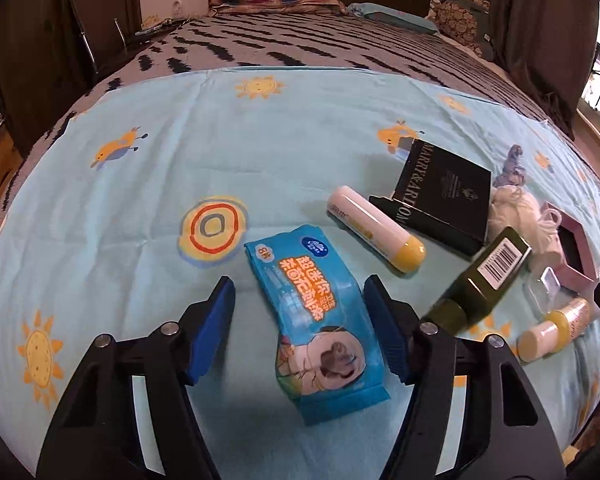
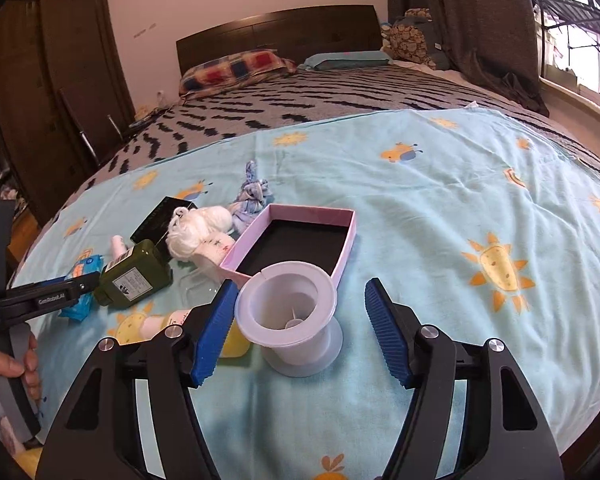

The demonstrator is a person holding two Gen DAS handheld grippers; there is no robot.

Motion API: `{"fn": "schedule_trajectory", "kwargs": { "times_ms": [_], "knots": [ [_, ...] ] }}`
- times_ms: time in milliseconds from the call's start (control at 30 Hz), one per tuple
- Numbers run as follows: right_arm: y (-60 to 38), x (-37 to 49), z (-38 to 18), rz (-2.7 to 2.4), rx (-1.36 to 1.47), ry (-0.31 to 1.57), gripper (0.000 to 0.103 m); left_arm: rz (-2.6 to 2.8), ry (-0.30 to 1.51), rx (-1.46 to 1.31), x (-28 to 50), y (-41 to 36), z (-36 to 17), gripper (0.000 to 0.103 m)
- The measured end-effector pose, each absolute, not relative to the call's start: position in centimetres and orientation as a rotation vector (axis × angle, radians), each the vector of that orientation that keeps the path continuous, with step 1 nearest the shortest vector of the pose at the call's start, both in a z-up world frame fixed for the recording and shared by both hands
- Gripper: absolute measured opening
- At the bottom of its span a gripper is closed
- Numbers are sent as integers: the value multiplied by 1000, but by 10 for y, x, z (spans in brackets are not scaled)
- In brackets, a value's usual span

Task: Collect trash
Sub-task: 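Grasp the blue wipe pack with left tool while right tool grasps the white cup, then carry wipe pack and cup down to the bin and open both tools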

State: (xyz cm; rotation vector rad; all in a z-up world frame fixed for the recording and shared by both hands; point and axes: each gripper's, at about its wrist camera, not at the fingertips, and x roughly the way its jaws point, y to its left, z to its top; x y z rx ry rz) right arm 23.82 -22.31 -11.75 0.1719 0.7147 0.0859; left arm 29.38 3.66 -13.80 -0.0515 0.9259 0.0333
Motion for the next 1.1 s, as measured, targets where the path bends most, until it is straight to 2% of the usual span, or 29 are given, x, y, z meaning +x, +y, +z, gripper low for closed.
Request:
{"fn": "schedule_trajectory", "kwargs": {
  "times_ms": [67, 133, 167, 200, 533, 1100],
  "knots": [
    [-218, 240, -124, 89, 160, 733, 66, 39, 926, -38, 296, 35, -139, 62],
    [-217, 242, -129, 93, 163, 743, 58, 44, 925, -29, 297, 34, -138, 52],
    [-217, 242, -130, 91, 165, 747, 47, 49, 923, -25, 298, 35, -137, 48],
    [-217, 243, -131, 94, 170, 750, 40, 53, 922, -25, 298, 36, -136, 40],
    [-225, 217, -103, 91, 124, 678, 38, 20, 906, -30, 268, 50, -122, 35],
    [-212, 83, -80, 243, 106, 626, 38, -217, 725, 53, 82, 11, -71, 34]
  ]
}}
